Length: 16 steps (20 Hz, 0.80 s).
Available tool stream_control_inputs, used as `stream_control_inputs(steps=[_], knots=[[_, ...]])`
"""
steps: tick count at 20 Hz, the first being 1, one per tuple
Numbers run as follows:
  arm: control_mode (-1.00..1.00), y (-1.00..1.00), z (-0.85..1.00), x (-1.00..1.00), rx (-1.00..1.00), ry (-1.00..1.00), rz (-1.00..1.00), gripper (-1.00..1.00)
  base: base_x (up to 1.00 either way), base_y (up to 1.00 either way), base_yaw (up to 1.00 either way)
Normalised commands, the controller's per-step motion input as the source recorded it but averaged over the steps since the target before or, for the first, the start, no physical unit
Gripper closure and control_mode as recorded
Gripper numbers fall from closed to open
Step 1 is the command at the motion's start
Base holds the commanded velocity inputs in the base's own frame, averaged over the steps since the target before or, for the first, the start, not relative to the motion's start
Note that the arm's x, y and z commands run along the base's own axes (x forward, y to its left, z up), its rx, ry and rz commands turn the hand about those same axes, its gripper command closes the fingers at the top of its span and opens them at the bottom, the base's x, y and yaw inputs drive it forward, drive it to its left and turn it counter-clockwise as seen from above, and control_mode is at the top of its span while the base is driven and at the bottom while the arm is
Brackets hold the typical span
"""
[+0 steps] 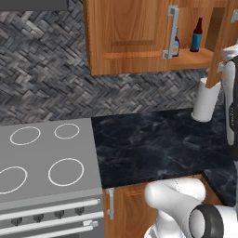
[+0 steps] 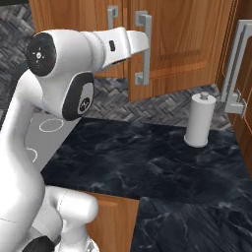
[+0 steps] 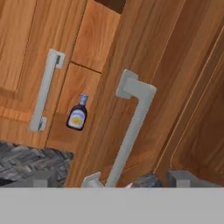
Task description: The dining table condiment station is running low on condiment bottle. Refill the condiment station by opening the cabinet and taking the condiment bottle from the cabinet and placing it on the dining table.
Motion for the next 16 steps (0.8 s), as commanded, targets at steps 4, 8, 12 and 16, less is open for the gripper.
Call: stream_control_inputs(steps=[4, 8, 12, 16], knots=[[-1.00, 1.00, 0.03, -0.12, -0.42, 0.03, 0.00, -1.00, 0.00, 0.00, 0.00], [-1.00, 0.87, -0.04, -0.01, -0.47, 0.04, 0.00, -1.00, 0.00, 0.00, 0.00], [-1.00, 0.45, -0.09, 0.04, -0.40, 0.13, 0.00, -1.00, 0.00, 0.00, 0.00], [-1.00, 0.03, -0.10, 0.35, -0.26, 0.20, -0.01, -1.00, 0.00, 0.00, 0.00]])
